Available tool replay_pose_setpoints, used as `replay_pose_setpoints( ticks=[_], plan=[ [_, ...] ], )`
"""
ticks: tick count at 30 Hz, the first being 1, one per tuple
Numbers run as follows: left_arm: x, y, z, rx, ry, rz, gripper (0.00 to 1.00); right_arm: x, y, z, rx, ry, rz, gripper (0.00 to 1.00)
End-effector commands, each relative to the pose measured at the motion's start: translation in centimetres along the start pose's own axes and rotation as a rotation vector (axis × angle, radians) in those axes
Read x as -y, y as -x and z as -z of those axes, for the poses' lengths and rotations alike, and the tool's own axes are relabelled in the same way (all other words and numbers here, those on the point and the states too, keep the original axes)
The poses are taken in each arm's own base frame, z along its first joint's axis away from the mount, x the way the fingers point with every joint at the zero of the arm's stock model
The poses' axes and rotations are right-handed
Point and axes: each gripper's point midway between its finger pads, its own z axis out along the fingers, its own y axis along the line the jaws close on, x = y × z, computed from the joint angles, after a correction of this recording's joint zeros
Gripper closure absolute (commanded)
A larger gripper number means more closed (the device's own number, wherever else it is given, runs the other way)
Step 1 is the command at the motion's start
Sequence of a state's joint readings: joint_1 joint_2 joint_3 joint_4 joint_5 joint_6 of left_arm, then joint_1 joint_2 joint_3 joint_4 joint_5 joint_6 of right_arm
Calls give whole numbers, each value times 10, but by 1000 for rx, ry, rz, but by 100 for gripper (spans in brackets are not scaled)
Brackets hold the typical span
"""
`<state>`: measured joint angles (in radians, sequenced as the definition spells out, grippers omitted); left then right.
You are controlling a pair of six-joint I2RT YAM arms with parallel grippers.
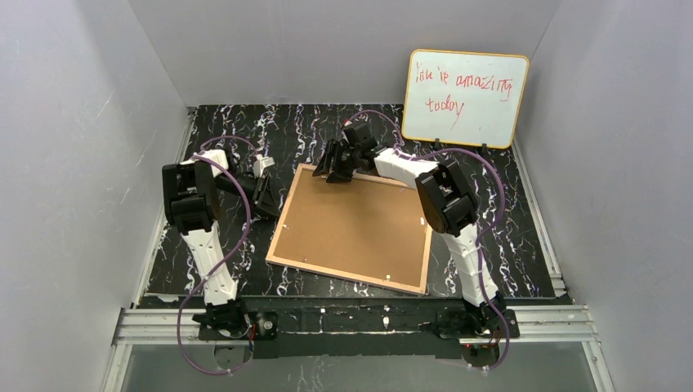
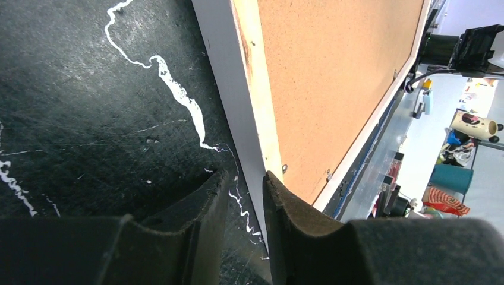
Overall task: Put the photo into the frame
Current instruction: Install the photo frame at the center of the board.
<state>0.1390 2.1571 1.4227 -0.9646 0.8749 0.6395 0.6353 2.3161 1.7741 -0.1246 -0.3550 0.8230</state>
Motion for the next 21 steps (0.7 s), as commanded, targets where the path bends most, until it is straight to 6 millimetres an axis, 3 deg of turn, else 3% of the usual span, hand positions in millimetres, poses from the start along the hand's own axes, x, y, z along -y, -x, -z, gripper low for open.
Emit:
replay_pose_setpoints(
  ticks=[1,21],
  plan=[
    [-23,-19,-11,-73,61,-33,73,-1,6,-9,9,15,-10,36],
    [-18,-32,-18,-108,53,-64,76,18,21,-17,115,-71,-3,45]
  ],
)
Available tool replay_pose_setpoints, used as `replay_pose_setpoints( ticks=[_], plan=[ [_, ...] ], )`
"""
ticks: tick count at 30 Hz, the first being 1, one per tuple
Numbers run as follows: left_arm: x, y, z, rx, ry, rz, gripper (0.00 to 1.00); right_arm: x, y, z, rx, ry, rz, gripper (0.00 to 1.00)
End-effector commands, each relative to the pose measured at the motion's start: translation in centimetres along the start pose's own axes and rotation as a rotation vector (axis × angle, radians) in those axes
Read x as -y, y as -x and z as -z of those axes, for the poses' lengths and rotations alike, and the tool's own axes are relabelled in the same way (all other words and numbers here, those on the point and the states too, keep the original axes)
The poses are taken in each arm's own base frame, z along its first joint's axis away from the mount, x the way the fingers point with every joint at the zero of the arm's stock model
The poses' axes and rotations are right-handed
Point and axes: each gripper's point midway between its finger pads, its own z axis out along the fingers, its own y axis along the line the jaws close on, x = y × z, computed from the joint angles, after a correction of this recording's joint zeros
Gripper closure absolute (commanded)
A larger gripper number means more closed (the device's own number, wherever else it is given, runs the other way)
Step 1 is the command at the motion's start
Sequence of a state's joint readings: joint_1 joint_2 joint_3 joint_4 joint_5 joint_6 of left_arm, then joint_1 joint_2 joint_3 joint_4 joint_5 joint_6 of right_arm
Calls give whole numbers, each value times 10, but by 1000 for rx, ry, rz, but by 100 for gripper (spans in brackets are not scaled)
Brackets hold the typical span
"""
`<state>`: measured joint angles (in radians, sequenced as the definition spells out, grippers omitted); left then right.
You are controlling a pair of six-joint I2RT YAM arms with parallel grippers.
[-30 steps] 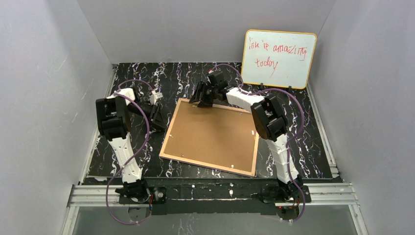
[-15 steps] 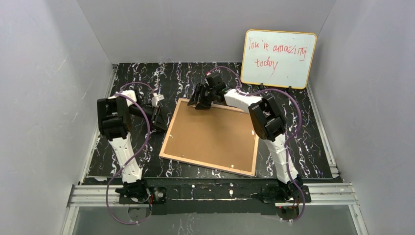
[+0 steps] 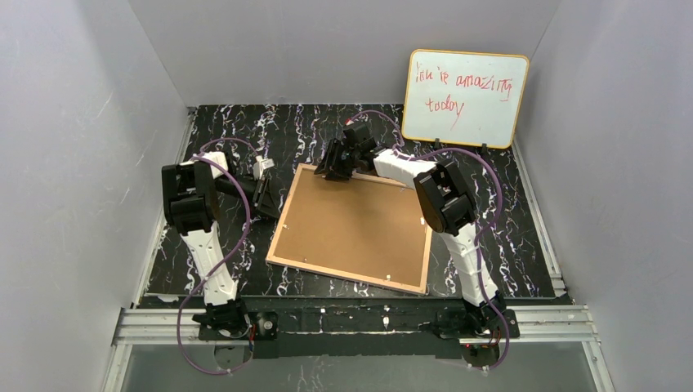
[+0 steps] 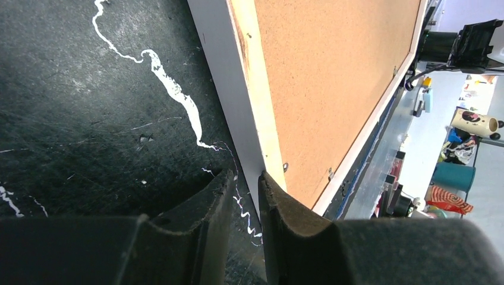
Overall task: Put the photo into the frame
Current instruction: Install the photo frame at the center of the board.
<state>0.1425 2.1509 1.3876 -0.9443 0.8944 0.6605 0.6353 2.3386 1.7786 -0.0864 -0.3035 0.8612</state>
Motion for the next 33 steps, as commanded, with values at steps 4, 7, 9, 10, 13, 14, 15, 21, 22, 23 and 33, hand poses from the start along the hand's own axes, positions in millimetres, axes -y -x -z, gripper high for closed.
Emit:
replay_pose_setpoints(
  ticks=[4,7,9,10,13,14,15,21,22,23,33],
  plan=[
    [-18,-29,-15,-123,67,-54,77,10,10,-11,71,-59,53,46],
    [-18,-30,-16,-124,64,-55,77,12,6,-15,59,-56,47,46],
    [-17,-30,-16,-124,64,-60,77,12,4,-17,55,-51,43,46],
    [-17,-30,-16,-125,65,-60,77,12,4,-18,56,-51,43,46],
    [-16,-32,-17,-132,59,-60,78,11,4,-20,63,-50,55,47],
    [-16,-33,-18,-137,56,-63,78,10,5,-21,69,-49,64,47],
    [-15,-35,-19,-141,52,-62,79,8,5,-22,72,-46,74,47],
    [-1,-41,-14,-173,19,-76,79,-27,5,-14,38,43,148,37],
    [1,-39,-9,-170,22,-82,79,-34,7,-4,46,52,159,32],
    [0,-34,0,-151,30,-86,78,-38,11,9,64,48,168,27],
    [-5,-40,32,-153,133,-137,77,60,36,205,375,-169,-39,1]
  ],
)
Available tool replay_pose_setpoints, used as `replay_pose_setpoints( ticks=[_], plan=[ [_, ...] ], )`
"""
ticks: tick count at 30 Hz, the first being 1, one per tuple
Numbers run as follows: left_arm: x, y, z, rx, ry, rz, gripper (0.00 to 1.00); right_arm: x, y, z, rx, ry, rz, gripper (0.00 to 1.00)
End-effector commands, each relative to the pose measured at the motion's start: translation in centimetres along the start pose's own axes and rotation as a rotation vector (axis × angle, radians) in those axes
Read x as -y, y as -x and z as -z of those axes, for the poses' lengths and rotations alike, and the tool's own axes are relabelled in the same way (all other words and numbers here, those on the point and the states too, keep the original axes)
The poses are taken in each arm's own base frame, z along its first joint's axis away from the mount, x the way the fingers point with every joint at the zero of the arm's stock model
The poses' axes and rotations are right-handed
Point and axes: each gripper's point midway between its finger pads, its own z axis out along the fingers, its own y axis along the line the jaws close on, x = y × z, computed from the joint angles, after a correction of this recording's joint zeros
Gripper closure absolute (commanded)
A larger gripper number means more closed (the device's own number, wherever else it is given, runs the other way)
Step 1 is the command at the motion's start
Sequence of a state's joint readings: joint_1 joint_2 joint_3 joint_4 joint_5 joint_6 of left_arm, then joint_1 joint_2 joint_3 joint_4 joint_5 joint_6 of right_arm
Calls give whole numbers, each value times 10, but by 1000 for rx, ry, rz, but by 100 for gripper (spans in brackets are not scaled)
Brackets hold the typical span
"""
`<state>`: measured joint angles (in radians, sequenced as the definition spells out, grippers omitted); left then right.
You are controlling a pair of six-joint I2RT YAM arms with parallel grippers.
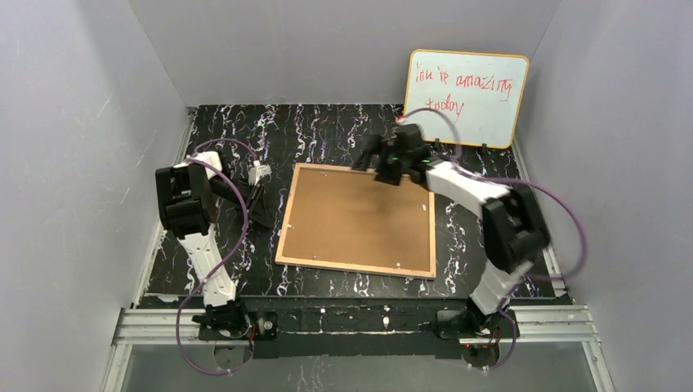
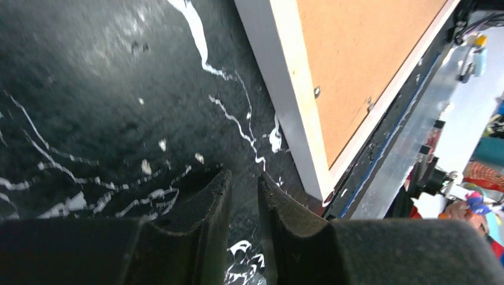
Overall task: Put the photo into the frame
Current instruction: Install the photo frame at the center of the board, then adjust the photo frame at the center of the board.
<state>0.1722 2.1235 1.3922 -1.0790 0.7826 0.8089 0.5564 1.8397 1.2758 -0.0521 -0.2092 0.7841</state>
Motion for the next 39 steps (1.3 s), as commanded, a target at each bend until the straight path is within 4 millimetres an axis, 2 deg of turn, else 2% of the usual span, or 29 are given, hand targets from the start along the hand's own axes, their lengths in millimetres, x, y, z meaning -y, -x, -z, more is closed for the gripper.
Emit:
replay_pose_setpoints(
  ticks=[1,3,5,7,10,14,17,22,24,30,31,33,35,37,39],
  plan=[
    [-2,-18,9,-59,97,-84,77,67,49,85,261,-157,-109,1],
    [-1,-26,3,-82,107,-97,77,116,48,116,338,-287,-177,1],
    [2,-33,-3,-107,117,-112,77,148,43,141,412,-369,-218,1],
    [4,-40,-8,-139,134,-137,77,171,37,154,456,-421,-252,1],
    [9,-50,-16,-189,155,-173,77,188,27,155,467,-441,-276,1],
    [14,-55,-17,-213,167,-207,77,196,13,132,376,-426,-299,1],
    [19,-59,-15,-225,157,-230,77,187,13,109,316,-337,-301,1],
    [32,-70,-18,-274,109,-273,77,152,8,63,160,-161,-285,2],
    [39,-76,-17,-299,72,-290,77,134,-2,39,85,-128,-247,2],
    [63,-97,-3,-374,-5,-354,77,70,-15,-29,-47,-14,-135,2],
    [66,-100,-1,-378,-10,-367,77,53,-6,-41,-49,15,-104,2],
    [73,-105,1,-379,-30,-382,75,32,1,-66,-74,43,-51,1],
    [80,-106,-2,-381,-53,-393,73,17,14,-88,-82,49,6,1],
    [87,-103,-10,-389,-79,-411,72,8,34,-102,-68,40,55,1],
    [96,-98,-20,-392,-111,-427,71,-3,61,-108,-27,32,110,1]
  ],
)
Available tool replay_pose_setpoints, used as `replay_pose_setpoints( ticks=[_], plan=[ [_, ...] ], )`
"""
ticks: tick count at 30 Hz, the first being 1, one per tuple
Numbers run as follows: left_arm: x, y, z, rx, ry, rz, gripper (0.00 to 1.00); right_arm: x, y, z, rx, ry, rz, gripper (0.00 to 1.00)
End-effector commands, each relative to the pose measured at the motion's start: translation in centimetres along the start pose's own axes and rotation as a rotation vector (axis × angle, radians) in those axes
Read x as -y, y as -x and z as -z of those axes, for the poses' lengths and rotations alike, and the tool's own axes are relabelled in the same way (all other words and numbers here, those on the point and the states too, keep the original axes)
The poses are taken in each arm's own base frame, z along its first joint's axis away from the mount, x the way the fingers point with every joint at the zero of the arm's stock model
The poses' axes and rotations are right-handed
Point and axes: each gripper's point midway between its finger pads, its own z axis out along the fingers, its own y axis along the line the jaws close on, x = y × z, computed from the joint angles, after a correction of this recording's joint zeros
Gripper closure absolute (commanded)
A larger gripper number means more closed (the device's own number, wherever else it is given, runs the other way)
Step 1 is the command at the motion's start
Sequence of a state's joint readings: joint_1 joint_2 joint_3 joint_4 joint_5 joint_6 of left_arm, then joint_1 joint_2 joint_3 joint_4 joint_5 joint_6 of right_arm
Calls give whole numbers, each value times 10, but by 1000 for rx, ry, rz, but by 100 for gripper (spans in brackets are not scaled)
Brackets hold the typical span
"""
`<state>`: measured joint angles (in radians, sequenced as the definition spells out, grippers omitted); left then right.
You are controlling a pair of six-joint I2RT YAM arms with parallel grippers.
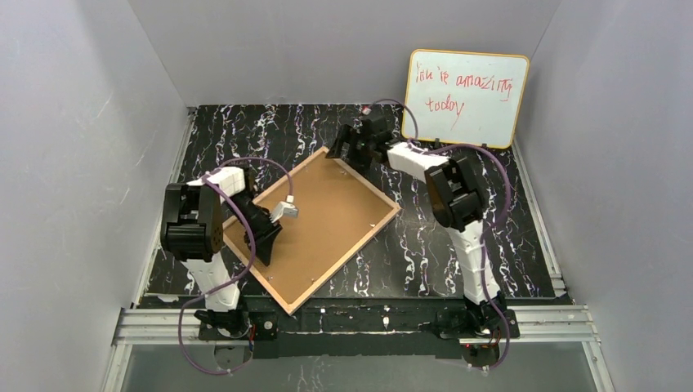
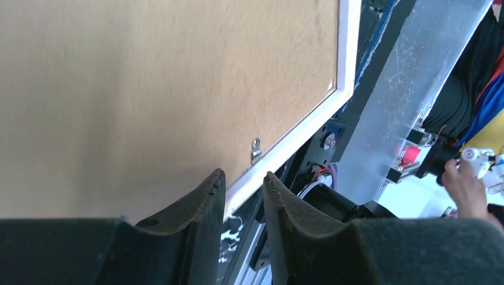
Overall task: Put the photo into the frame
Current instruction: Adjust the photo frame at the center of the board.
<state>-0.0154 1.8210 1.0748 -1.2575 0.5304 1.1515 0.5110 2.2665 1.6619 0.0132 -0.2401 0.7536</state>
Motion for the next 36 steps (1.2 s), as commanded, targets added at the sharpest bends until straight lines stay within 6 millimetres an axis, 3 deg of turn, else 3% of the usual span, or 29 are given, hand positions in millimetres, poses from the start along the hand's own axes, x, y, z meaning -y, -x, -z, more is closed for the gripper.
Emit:
replay_pose_setpoints(
  ticks=[1,4,5,7,8,12,14,18,22,24,27,30,36],
  plan=[
    [21,29,-13,45,-78,-92,70,-30,23,-6,-35,5,130,1],
    [28,45,-17,40,-110,-110,67,-27,53,2,0,-63,175,1],
    [30,50,-10,45,-112,-117,67,-24,62,9,19,-77,175,1],
    [34,59,8,57,-106,-135,66,-19,78,30,67,-94,175,1],
    [34,63,19,72,-93,-141,66,-22,92,49,114,-97,175,1],
    [11,81,72,156,83,-131,66,-11,95,99,164,-128,128,1],
    [-8,88,97,206,165,-117,67,-4,73,121,140,-146,91,1],
    [-92,82,156,375,389,140,70,7,13,161,59,-134,6,1],
    [-183,32,195,414,663,410,75,19,-50,197,-34,-108,-70,1],
    [-208,4,200,367,752,475,76,22,-75,211,-73,-94,-109,1],
    [-215,-23,186,302,725,514,77,24,-113,223,-142,-47,-175,1],
    [-203,-36,158,238,646,487,77,24,-146,222,-198,-19,-203,1],
    [-175,-37,114,206,472,440,77,27,-172,191,-271,2,-252,2]
  ],
)
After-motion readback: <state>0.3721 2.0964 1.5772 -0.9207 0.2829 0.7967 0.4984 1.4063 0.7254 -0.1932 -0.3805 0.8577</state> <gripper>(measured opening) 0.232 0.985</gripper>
